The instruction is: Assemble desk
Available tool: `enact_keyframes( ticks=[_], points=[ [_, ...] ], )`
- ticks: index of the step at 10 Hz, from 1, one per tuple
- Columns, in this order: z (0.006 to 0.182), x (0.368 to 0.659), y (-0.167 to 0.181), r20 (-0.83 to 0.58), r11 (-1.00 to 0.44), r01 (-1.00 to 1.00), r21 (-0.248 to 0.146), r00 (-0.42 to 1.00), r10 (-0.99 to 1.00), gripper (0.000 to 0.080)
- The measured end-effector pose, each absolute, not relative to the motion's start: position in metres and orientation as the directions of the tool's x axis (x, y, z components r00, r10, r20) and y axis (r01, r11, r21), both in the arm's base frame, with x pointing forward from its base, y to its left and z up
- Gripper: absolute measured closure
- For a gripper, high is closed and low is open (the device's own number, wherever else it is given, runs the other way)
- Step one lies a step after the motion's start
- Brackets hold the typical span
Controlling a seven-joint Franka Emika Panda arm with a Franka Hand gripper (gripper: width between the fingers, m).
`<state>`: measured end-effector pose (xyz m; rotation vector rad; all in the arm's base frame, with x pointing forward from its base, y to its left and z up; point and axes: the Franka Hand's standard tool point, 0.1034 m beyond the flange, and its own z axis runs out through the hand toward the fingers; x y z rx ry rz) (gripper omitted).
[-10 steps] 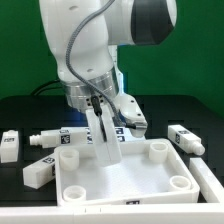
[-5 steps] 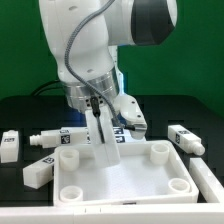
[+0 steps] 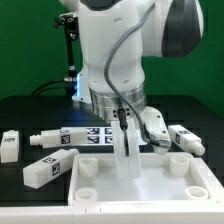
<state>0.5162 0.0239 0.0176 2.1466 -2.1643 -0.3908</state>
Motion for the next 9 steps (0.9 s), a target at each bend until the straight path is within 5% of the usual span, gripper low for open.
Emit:
enact_keyframes(
  ticks=[3,6,7,8,9],
  points=[
    [0.016,0.516,0.024,-0.121,-0.008,-0.976,0.216,-0.019,-0.992,0.0718],
    [0.015,0.515,0.024,-0.121,-0.01,-0.976,0.218,-0.017,-0.993,0.034],
    [0.015,0.515,0.024,-0.121,-0.01,-0.976,0.218,-0.017,-0.993,0.034],
    [0.017,0.516,0.025,-0.126,-0.029,-0.976,0.217,0.001,-0.992,0.0196],
    [0.032,0.518,0.03,-0.154,-0.085,-0.974,0.208,0.053,-0.987,0.0164]
  ],
)
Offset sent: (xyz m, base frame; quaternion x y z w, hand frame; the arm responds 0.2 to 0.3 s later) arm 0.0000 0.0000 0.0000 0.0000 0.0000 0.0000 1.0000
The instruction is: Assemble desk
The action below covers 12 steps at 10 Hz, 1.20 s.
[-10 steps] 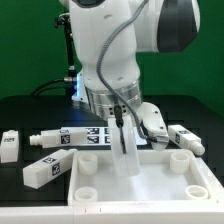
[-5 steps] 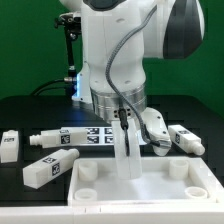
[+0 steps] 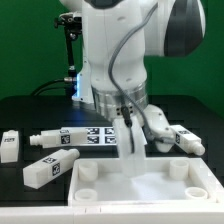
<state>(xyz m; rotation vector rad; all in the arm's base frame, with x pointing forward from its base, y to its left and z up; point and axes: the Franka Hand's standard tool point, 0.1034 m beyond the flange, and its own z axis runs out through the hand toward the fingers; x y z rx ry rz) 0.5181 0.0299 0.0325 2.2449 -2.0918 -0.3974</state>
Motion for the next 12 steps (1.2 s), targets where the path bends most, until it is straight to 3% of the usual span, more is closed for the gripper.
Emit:
enact_keyframes(
  ticks=[2,7,9,10,12],
  points=[
    [0.07,0.523,0.049,-0.199,-0.223,-0.959,0.175,0.187,-0.962,0.0152],
    [0.068,0.516,0.059,-0.213,-0.301,-0.939,0.165,0.264,-0.941,0.0151],
    [0.08,0.494,0.099,-0.198,-0.503,-0.859,0.099,0.478,-0.856,0.0151],
    [0.088,0.469,0.121,-0.184,-0.629,-0.771,0.099,0.608,-0.773,0.0151],
    [0.088,0.466,0.122,-0.194,-0.759,-0.648,0.069,0.737,-0.647,0.0151]
  ],
)
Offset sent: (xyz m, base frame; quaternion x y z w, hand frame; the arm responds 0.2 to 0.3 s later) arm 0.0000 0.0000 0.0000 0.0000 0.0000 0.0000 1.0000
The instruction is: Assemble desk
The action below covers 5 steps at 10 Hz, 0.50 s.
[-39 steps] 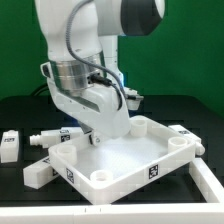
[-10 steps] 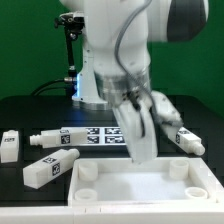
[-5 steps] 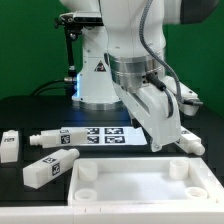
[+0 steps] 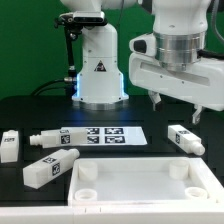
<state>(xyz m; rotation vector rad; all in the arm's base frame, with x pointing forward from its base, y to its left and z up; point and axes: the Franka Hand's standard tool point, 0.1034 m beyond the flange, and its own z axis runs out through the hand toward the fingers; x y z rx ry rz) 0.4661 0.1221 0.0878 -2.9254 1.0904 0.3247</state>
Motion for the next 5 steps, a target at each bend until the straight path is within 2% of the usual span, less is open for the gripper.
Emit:
enact_keyframes(
  ticks=[3,4,5],
  points=[
    [0.086,0.466,0.125,-0.192,-0.886,-0.464,0.02,0.868,-0.459,0.0151],
    [0.082,0.459,0.141,-0.128,-0.939,-0.342,-0.027,0.933,-0.337,0.0151],
    [0.076,0.44,0.158,-0.085,-0.975,-0.214,-0.053,0.974,-0.209,0.0151]
  ],
)
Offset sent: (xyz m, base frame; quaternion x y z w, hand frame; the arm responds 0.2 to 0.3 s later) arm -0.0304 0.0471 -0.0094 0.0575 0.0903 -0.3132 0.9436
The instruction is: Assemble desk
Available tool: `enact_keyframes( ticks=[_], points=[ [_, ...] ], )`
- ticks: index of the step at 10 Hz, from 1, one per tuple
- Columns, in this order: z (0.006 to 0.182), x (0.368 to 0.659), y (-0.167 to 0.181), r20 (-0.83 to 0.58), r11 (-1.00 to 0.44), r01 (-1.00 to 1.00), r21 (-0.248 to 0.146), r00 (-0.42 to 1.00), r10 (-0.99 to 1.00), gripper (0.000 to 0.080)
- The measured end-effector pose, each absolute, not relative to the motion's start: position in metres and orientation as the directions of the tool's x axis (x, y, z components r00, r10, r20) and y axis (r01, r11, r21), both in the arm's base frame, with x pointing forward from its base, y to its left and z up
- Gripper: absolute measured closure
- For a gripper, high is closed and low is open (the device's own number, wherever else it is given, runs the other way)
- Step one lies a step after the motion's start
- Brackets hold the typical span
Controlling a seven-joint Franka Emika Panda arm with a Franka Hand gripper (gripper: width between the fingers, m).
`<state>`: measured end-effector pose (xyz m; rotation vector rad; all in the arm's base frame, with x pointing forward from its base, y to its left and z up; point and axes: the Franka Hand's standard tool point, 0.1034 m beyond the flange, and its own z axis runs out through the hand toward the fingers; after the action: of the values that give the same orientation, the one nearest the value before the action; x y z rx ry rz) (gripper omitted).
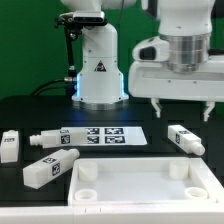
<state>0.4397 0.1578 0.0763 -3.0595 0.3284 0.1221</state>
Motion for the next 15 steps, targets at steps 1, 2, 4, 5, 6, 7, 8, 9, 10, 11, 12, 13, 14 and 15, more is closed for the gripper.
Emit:
enact_keyframes(
  ticks=[1,2,4,5,6,7,8,9,10,11,12,13,14,15],
  points=[
    [0.071,0.428,0.17,-0.048,-0.991,-0.121,-0.064,0.992,-0.118,0.0151],
    [0.062,0.414,0.179,-0.029,-0.997,-0.061,-0.055,0.998,-0.059,0.0151],
    [0.062,0.413,0.176,-0.03,-0.997,0.06,-0.056,0.998,0.062,0.0151],
    [0.061,0.413,0.176,-0.028,-0.993,0.104,-0.057,0.994,0.105,0.0151],
    [0.056,0.414,0.175,-0.009,-0.993,0.105,-0.056,0.994,0.106,0.0151],
    [0.039,0.41,0.172,0.007,-0.993,0.106,-0.046,0.994,0.106,0.0151],
    [0.025,0.406,0.172,0.005,-0.994,0.1,-0.04,0.995,0.1,0.0151],
    [0.015,0.404,0.176,0.019,-0.994,0.105,-0.037,0.994,0.105,0.0151],
    [0.009,0.403,0.175,0.024,-0.994,0.107,-0.035,0.994,0.106,0.0151],
    [0.007,0.404,0.172,0.023,-0.994,0.102,-0.033,0.995,0.101,0.0151],
    [0.008,0.404,0.173,0.024,-0.994,0.104,-0.033,0.994,0.103,0.0237],
    [0.008,0.404,0.173,0.024,-0.994,0.104,-0.033,0.994,0.103,0.0373],
    [0.008,0.404,0.173,0.024,-0.994,0.104,-0.033,0.994,0.103,0.0373],
    [0.009,0.404,0.171,0.024,-0.988,0.153,-0.03,0.988,0.152,0.0517]
  ],
)
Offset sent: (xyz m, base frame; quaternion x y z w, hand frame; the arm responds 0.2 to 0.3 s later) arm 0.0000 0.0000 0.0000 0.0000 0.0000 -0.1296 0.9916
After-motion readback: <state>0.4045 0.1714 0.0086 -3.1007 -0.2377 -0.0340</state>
